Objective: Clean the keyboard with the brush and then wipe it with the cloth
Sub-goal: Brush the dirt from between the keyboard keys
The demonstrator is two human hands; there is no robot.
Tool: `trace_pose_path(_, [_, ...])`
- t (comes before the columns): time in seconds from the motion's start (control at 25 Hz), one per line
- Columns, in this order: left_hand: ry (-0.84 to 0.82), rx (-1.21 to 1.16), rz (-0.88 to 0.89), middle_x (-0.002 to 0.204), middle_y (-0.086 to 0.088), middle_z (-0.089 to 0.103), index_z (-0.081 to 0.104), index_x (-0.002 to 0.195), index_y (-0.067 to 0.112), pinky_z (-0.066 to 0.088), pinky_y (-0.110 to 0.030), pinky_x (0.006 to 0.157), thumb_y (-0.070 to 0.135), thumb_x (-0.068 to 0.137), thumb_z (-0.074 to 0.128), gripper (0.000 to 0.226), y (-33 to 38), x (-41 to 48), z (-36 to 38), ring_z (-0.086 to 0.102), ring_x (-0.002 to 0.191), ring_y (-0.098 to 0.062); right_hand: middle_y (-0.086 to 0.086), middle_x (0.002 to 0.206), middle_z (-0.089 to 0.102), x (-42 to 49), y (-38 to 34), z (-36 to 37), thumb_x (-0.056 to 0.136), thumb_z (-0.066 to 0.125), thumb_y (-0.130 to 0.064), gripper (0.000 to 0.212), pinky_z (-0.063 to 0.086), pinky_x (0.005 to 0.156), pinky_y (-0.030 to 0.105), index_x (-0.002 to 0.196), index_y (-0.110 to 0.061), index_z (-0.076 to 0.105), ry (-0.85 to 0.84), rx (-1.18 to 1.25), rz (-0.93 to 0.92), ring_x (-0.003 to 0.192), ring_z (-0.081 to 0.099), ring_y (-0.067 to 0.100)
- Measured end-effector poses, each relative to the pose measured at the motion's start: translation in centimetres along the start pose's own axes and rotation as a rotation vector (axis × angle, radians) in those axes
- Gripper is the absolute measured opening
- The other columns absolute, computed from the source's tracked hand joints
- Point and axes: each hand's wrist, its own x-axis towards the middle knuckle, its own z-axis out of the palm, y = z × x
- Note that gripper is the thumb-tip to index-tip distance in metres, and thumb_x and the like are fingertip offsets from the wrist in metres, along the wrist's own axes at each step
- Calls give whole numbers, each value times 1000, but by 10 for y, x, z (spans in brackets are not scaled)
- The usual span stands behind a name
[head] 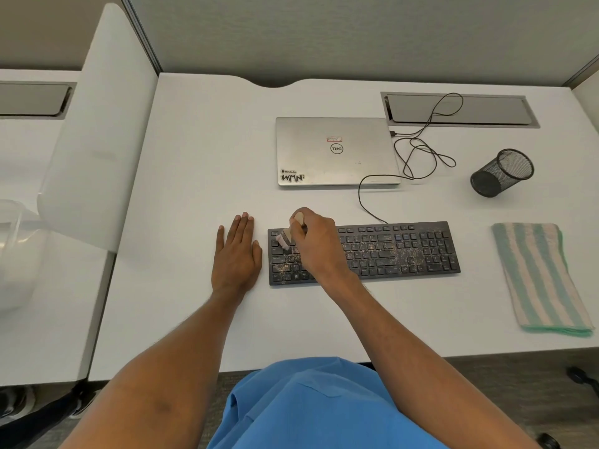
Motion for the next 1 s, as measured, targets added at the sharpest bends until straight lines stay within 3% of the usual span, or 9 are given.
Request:
trace_pose_path(0.2, [6, -6, -3, 173, -3, 27, 31, 165, 10, 5, -45, 133, 30, 106, 28, 63, 0, 1, 1, 18, 162, -16, 2, 60, 54, -10, 0, -5, 102, 46, -9, 23, 32, 44, 18, 84, 1, 57, -105, -68, 44, 47, 52, -11])
trace_pose_path(0.32, [-1, -3, -7, 174, -3, 27, 30, 166, 10, 4, -45, 133, 30, 106, 28, 63, 0, 1, 1, 17, 162, -15, 0, 57, 51, -16, -2, -5, 101, 46, -7, 24, 30, 45, 18, 79, -1, 52, -85, -12, 46, 46, 53, -10])
trace_pose_path(0.56, [3, -2, -4, 173, -3, 27, 31, 165, 10, 5, -45, 133, 30, 106, 28, 63, 0, 0, 1, 18, 162, -16, 14, 71, 61, -17, -6, -4, 101, 49, -6, 22, 36, 51, 5, 85, 7, 57, -1, 59, -8, 55, 52, -10])
trace_pose_path(0.64, [1, -5, -6, 174, -3, 27, 31, 166, 10, 5, -45, 133, 30, 106, 28, 63, 0, 0, 1, 17, 162, -15, 11, 67, 56, -17, -1, -2, 101, 50, -8, 22, 33, 49, 9, 84, 5, 56, -29, -7, -9, 54, 49, -7])
trace_pose_path(0.8, [-4, -2, -8, 174, -3, 26, 30, 166, 10, 4, -44, 133, 30, 106, 27, 63, 0, 1, 1, 17, 162, -15, -1, 59, 50, -19, 3, -2, 103, 46, -12, 26, 31, 44, 18, 81, 0, 54, -98, -88, 21, 49, 50, -15])
trace_pose_path(0.92, [-8, 0, -11, 174, -3, 25, 29, 166, 10, 3, -44, 133, 30, 106, 27, 63, 0, 1, 1, 16, 163, -15, 15, 69, 58, -16, 0, -4, 101, 48, -10, 24, 33, 46, 22, 81, 3, 52, -36, -9, 9, 52, 53, -7])
trace_pose_path(1.0, [-10, 1, -11, 174, -2, 25, 29, 166, 11, 3, -44, 133, 30, 106, 27, 63, 0, 0, 0, 15, 163, -14, 18, 74, 60, -14, -1, -2, 100, 50, -7, 21, 34, 49, 10, 83, 5, 54, -1, -14, -12, 55, 49, 6])
